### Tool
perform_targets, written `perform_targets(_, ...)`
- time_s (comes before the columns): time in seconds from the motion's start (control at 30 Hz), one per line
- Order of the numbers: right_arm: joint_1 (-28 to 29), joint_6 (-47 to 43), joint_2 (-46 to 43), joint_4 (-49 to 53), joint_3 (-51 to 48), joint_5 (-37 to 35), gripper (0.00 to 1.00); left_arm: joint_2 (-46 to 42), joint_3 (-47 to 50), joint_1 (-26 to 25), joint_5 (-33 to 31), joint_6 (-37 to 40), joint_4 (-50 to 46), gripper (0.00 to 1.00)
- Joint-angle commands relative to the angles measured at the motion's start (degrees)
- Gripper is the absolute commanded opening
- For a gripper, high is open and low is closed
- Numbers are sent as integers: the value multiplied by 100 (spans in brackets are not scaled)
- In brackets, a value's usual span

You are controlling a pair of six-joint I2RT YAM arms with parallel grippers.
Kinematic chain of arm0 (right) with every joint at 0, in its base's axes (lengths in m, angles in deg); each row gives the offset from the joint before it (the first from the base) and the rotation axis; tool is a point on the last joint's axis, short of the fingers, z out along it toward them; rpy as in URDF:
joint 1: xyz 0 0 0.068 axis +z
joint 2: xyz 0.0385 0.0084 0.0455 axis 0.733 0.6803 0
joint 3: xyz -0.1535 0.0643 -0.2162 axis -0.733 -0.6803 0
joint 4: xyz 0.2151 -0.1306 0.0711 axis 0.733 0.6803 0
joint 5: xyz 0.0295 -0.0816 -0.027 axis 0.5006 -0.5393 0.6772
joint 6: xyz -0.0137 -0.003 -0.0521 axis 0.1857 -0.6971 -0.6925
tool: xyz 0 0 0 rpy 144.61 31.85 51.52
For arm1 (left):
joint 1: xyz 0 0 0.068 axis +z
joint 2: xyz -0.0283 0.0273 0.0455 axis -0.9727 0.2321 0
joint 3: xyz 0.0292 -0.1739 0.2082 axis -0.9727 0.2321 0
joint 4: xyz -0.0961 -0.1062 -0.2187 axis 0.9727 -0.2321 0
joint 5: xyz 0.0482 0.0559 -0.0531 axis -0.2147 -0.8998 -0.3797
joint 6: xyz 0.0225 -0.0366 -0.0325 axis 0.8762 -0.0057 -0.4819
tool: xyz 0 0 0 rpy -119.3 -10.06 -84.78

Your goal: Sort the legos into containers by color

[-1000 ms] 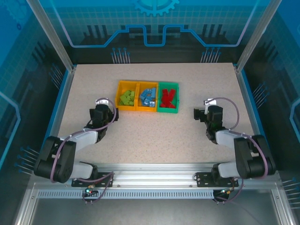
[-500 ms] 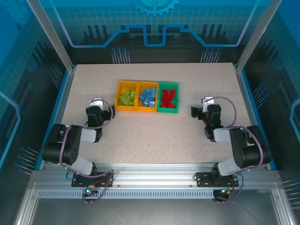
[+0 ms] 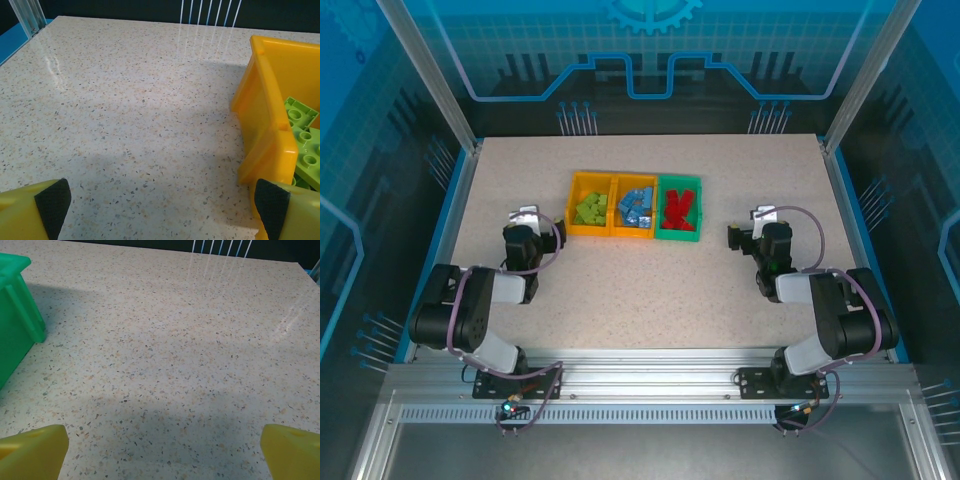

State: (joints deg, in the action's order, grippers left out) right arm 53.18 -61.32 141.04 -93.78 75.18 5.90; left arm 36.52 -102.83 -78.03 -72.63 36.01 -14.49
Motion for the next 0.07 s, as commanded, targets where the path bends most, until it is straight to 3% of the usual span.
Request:
perform_targets(0.0,-85,-40,-4,-182,67,57,100,2,7,14,113,-45,199,99)
perform_targets(0.03,-75,-36,-4,-177,70,53,100,8,3,16,115,-46,200,99)
